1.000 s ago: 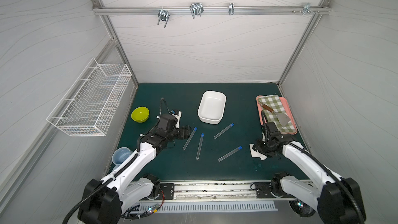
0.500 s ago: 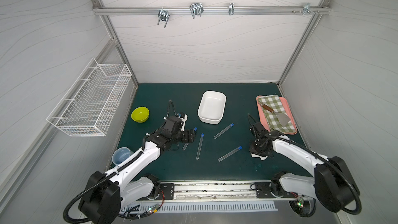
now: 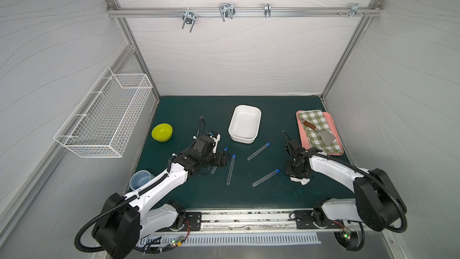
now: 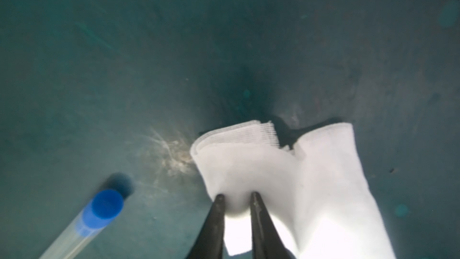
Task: Wipe the exteriors of test tubes
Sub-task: Pick up the cleaning item at the center of the board.
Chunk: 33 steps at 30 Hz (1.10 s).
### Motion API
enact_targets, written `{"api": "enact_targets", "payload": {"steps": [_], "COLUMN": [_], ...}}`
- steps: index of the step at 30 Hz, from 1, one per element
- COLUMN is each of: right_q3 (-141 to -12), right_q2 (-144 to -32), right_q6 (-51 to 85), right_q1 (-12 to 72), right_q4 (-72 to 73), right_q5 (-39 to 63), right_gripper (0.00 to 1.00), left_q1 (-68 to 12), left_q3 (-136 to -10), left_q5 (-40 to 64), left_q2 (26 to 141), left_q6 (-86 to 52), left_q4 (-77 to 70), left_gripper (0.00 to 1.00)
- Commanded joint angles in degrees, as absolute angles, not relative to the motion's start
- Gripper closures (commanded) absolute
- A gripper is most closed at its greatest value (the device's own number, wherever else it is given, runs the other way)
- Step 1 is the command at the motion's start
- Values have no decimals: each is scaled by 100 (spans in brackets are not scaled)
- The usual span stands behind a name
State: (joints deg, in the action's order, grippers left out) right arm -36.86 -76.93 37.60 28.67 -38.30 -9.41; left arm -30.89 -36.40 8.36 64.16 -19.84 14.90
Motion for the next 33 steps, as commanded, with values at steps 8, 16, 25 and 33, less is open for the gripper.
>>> {"api": "enact_targets", "payload": {"steps": [8,16,25,33], "right_q3": [-3675,-3952,-4165,-4292], "right_q2": [-8017,-7062,-6165,-5797], "right_q6": [3853,3729,3479,3472], "right_q1": [3034,2711,1747,1180], "right_q4": [-3701,-3965,-3967,-3961], "right_q5": [-1087,-898,356,1297], "right_gripper": [100,100,100,100], "left_q1": [-3266,-3319,-3918,-4320], "left_q3": [-3674,-3645,-3533,-4320], "left_q5": [692,710,579,454], "left_q2": [6450,6450,7010,8604], "left_q6": [-2120,-2077,-1567,-1137], "left_q4": [1270,1183,267,53], "left_gripper": [12,12,13,20]}}
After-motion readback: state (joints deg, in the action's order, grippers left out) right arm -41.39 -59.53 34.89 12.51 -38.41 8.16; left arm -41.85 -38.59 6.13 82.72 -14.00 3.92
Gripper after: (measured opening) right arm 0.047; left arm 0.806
